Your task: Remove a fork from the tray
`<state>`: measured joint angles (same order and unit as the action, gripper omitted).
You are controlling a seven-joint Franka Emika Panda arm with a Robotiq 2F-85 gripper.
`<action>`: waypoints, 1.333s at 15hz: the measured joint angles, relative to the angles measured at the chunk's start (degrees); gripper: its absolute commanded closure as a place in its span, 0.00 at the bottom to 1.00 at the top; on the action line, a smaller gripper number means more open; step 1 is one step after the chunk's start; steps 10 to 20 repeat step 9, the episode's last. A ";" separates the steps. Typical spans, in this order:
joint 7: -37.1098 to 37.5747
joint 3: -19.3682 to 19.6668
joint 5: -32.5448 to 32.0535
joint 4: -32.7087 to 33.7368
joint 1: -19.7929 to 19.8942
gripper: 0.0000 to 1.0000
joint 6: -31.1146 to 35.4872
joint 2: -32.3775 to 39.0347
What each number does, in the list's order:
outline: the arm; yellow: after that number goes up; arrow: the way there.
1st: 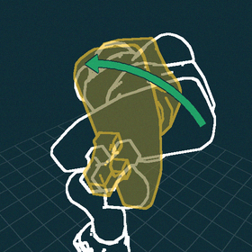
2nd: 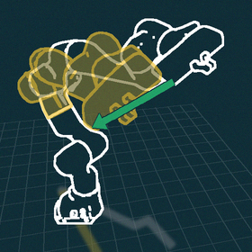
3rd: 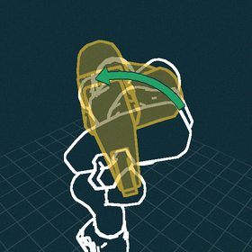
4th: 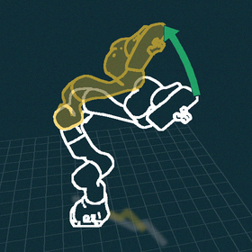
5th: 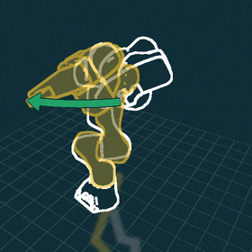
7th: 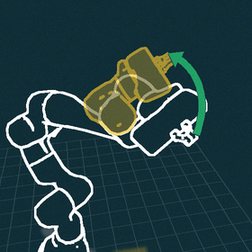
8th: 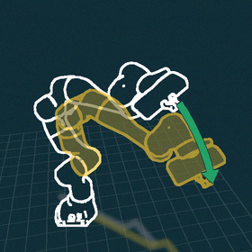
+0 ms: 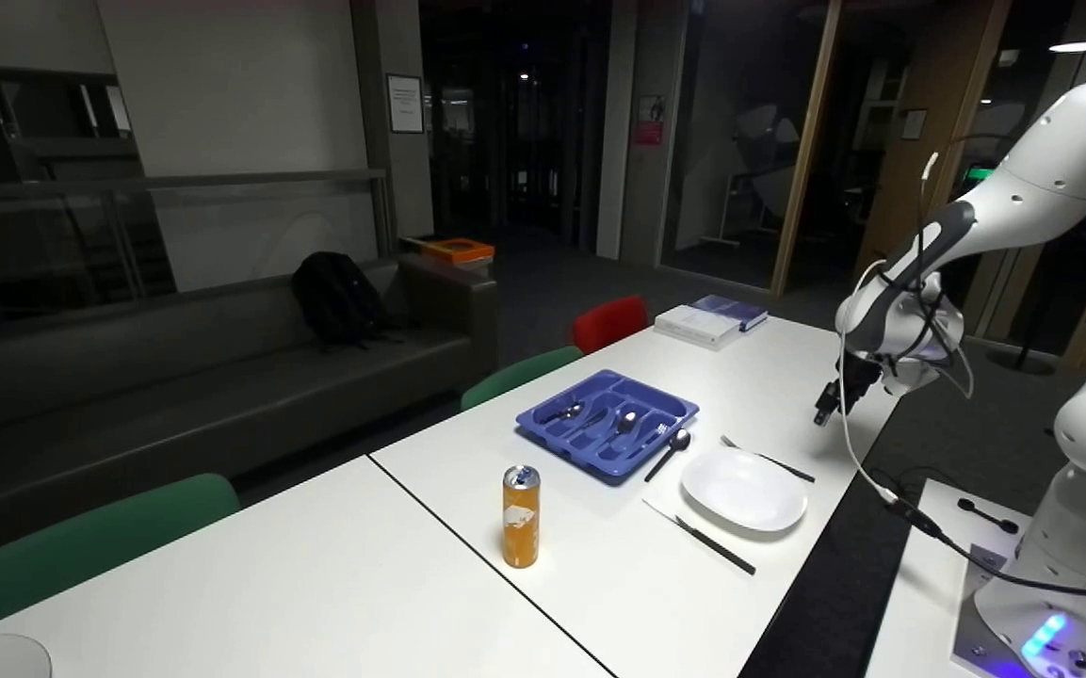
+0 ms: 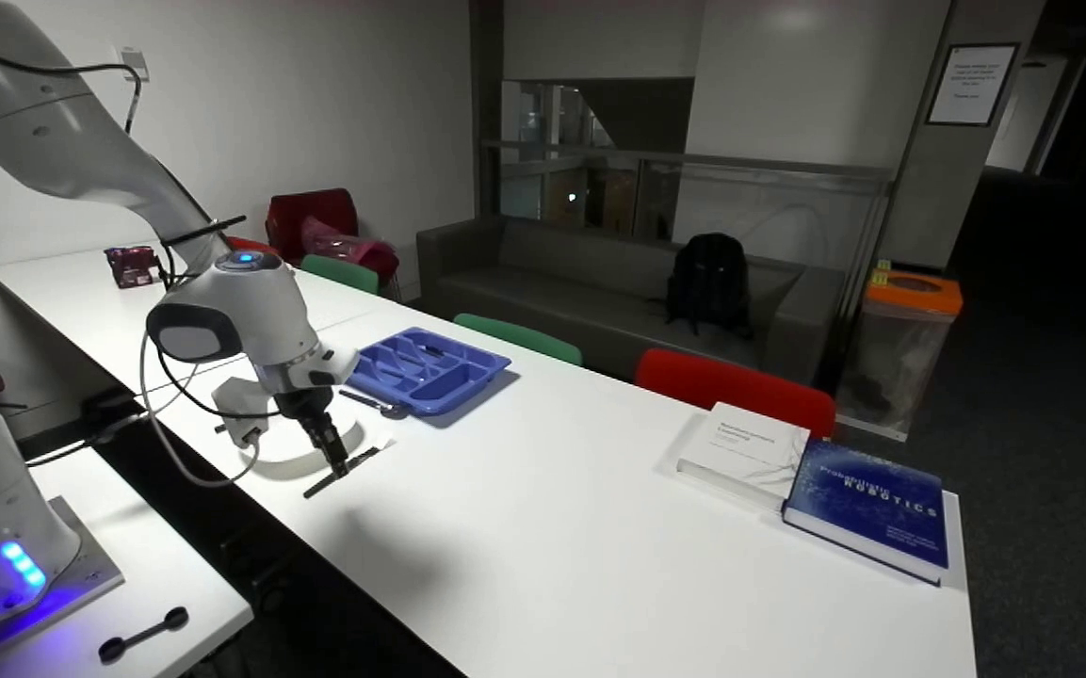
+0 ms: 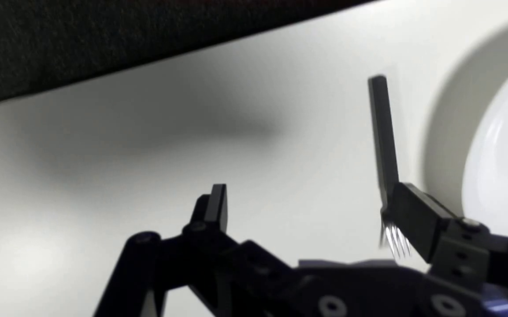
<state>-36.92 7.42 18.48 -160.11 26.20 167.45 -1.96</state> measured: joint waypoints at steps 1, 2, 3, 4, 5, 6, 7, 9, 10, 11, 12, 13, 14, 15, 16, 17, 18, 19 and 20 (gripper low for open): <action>-2.79 0.03 3.31 0.46 -0.02 0.00 -0.03 -1.79; -5.44 0.04 6.42 0.91 -0.11 0.00 -0.05 -3.51; -8.10 0.08 9.14 1.32 -0.30 0.00 -0.06 -4.95; -10.99 0.23 11.63 1.62 -0.70 0.00 -0.06 -6.24; -13.61 0.41 13.70 1.33 -1.20 0.00 -0.06 -7.75; -16.28 0.60 15.71 1.00 -1.81 0.00 -0.09 -9.16; -18.32 0.67 17.26 1.08 -2.24 0.00 -0.11 -10.04; -18.45 0.66 17.36 1.05 -2.30 0.00 -0.12 -10.22; -18.45 0.66 17.36 1.05 -2.30 0.00 -0.12 -10.22; -18.45 0.66 17.36 1.05 -2.30 0.00 -0.12 -10.22; -18.45 0.66 17.36 1.05 -2.30 0.00 -0.12 -10.22; -18.45 0.66 17.36 1.05 -2.30 0.00 -0.12 -10.22; -18.45 0.66 17.36 1.05 -2.30 0.00 -0.12 -10.22; -18.45 0.66 17.36 1.05 -2.30 0.00 -0.12 -10.22; -18.45 0.66 17.36 1.05 -2.30 0.00 -0.12 -10.22; -18.45 0.66 17.36 1.05 -2.30 0.00 -0.12 -10.22; -18.45 0.66 17.36 1.05 -2.30 0.00 -0.12 -10.22; -18.45 0.66 17.36 1.05 -2.30 0.00 -0.12 -10.22; -18.45 0.66 17.36 1.05 -2.30 0.00 -0.12 -10.22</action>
